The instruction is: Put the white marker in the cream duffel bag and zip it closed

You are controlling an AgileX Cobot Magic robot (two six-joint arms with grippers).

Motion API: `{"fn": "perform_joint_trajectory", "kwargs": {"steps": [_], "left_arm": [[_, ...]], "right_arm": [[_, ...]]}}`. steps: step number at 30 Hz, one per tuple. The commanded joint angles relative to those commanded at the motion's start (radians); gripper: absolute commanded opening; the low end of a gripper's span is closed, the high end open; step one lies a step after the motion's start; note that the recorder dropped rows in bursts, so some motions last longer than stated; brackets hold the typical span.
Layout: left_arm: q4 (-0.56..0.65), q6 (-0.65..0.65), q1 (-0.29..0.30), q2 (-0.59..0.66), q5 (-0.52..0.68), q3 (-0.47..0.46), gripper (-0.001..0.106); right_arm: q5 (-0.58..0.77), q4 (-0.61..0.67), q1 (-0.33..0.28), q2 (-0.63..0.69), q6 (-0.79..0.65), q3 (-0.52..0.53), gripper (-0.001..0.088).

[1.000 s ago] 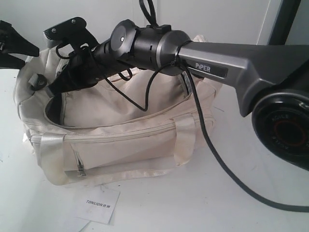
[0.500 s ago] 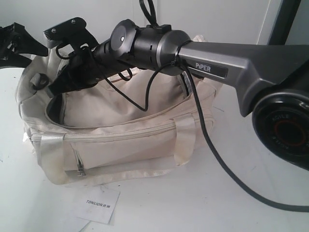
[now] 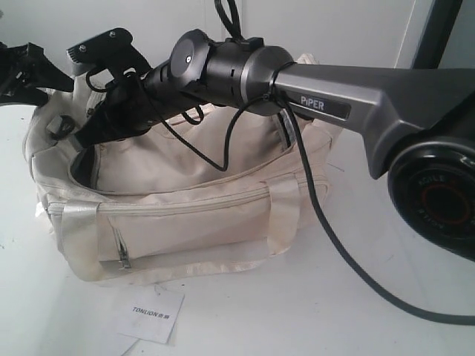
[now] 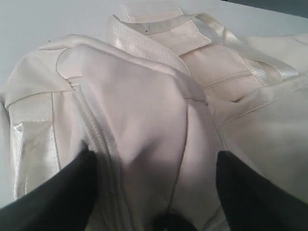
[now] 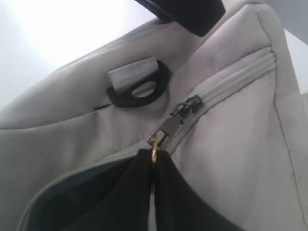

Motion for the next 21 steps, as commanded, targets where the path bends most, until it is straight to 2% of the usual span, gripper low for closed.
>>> {"fn": "perform_joint_trajectory", "kwargs": {"steps": [8, 17, 21], "left_arm": [[0.151, -0.106, 0.0, -0.003, -0.023, -0.035, 0.072], [0.046, -0.116, -0.031, 0.064, -0.078, -0.035, 0.072], [0.043, -0.123, -0.05, 0.092, -0.086, -0.035, 0.072]], "right_arm": [[0.0, 0.0, 0.0, 0.0, 0.0, 0.0, 0.0], [0.0, 0.0, 0.0, 0.0, -0.005, 0.0, 0.0], [0.0, 0.0, 0.0, 0.0, -0.008, 0.0, 0.0]]}}
